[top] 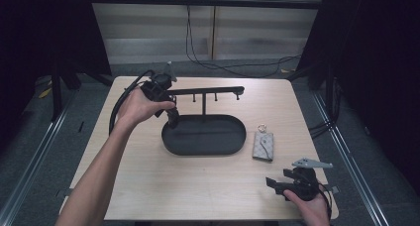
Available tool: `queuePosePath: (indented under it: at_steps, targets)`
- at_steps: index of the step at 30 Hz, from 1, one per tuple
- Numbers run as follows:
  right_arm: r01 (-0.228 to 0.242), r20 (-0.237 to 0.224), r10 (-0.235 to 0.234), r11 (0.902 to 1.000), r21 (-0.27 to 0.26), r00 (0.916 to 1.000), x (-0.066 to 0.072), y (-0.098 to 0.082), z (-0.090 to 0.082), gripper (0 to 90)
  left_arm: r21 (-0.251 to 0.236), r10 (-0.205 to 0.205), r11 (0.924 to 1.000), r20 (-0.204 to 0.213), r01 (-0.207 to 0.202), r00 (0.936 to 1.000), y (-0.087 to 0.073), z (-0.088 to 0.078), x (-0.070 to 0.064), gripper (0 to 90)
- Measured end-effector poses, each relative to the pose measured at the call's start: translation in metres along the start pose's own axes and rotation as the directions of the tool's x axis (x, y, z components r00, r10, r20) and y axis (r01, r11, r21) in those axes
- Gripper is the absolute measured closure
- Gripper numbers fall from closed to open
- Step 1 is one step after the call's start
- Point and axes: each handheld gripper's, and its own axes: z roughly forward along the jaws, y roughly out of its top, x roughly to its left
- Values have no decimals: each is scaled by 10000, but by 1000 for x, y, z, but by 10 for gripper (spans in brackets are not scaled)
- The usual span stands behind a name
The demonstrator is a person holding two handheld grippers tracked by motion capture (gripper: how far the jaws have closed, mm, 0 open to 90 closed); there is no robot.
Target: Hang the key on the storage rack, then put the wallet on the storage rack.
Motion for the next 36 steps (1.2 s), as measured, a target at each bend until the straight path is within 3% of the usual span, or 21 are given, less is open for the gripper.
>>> queuePosePath:
  at_steps: [2,6,10,12,14,16,18,23,26,27,31,32,34,36]
  targets:
    - [-16,-7,16,10000,23,10000,0,0,0,187,-77,-10,10000,38,10,10000,-6,1,3,312]
    - [-13,1,13,10000,77,10000,-1,0,1,187,-710,-79,9974,323,101,9994,-18,-1,6,327]
    - [-6,-23,6,9999,165,10000,-1,1,2,198,-969,83,9953,452,-39,9989,-32,0,6,362]
    - [38,-20,-38,9999,118,10000,-1,1,2,211,-1439,164,9896,650,-69,9978,-40,0,4,380]
    - [23,-34,-22,9998,182,10000,-1,1,3,217,-1527,325,9880,711,-213,9969,-45,0,4,390]
    - [40,-24,-40,9998,186,10000,0,2,3,218,-1714,66,9852,752,64,9971,-50,1,5,389]
    - [56,-48,-55,9998,190,10000,1,2,2,222,-2066,-167,9779,716,312,9973,-56,1,8,390]
    - [160,-63,-159,9998,103,9999,1,1,0,251,-2492,-127,9679,856,338,9962,-73,9,14,405]
    - [51,-45,-51,10000,65,10000,-1,1,-1,251,-2935,-103,9551,1019,400,9947,-83,13,15,362]
    - [19,-43,-19,10000,65,10000,-1,1,-2,250,-3029,-56,9522,1145,403,9934,-85,16,16,302]
    - [64,-60,-64,9999,118,10000,0,2,0,249,-3413,280,9396,1493,249,9884,-95,20,15,247]
    - [97,-89,-96,9999,114,9999,0,2,0,249,-3579,431,9337,1478,128,9881,-99,20,15,229]
    - [83,-76,-82,9999,127,9999,1,2,0,248,-3653,708,9308,1521,-104,9858,-105,21,14,179]
    - [47,-78,-46,9999,161,10000,1,2,0,247,-3842,825,9230,1388,-231,9869,-113,22,12,186]
